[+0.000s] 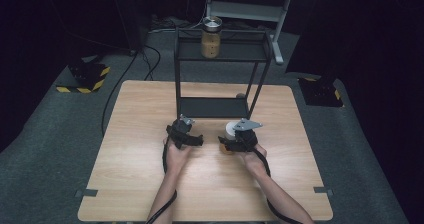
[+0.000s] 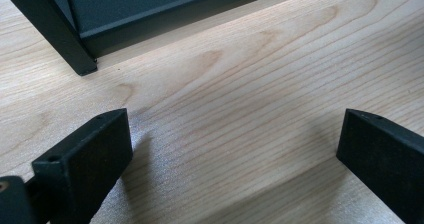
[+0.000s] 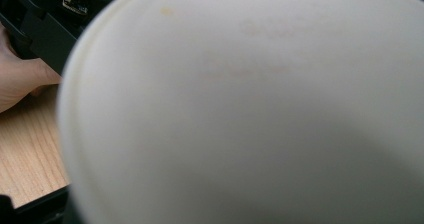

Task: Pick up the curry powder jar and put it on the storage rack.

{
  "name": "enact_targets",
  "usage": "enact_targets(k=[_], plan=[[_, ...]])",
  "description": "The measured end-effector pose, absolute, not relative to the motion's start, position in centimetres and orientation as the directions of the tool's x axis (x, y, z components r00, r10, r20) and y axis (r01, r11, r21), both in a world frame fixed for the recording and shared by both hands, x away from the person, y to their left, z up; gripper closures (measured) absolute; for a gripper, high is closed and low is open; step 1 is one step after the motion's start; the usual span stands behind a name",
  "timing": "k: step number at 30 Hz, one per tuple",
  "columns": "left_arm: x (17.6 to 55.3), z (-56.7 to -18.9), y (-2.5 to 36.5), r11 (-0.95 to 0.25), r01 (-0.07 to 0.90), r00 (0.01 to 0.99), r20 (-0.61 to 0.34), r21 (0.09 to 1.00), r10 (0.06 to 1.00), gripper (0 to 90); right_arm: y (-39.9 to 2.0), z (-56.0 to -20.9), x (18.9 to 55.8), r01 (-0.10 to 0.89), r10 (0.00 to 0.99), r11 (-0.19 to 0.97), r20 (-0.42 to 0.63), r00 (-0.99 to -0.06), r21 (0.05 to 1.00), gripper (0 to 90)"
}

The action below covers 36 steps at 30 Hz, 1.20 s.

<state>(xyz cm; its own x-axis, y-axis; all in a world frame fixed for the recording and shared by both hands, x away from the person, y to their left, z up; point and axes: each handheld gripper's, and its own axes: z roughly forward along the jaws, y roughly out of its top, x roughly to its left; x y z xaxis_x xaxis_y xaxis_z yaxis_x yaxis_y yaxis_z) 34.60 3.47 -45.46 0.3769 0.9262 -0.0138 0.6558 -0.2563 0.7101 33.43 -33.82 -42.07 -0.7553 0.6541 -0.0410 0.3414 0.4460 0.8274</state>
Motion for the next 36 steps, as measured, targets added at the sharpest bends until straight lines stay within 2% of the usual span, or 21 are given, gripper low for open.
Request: enact_targets(k=[20, 36], plan=[[34.6, -45.5, 3.5, -0.257, 0.656, 0.377, -0.013, 0.710, 0.926, 1.1, -35.5, -38.9, 33.9, 0.327, 0.645, 0.449, -0.048, -0.763, 0.832, 34.0], [34.6, -45.5, 3.5, -0.256, 0.656, 0.377, -0.014, 0.710, 0.926, 1.1, -37.4, -33.9, 34.8, 0.300, 0.603, 0.462, -0.048, -0.796, 0.834, 34.3]])
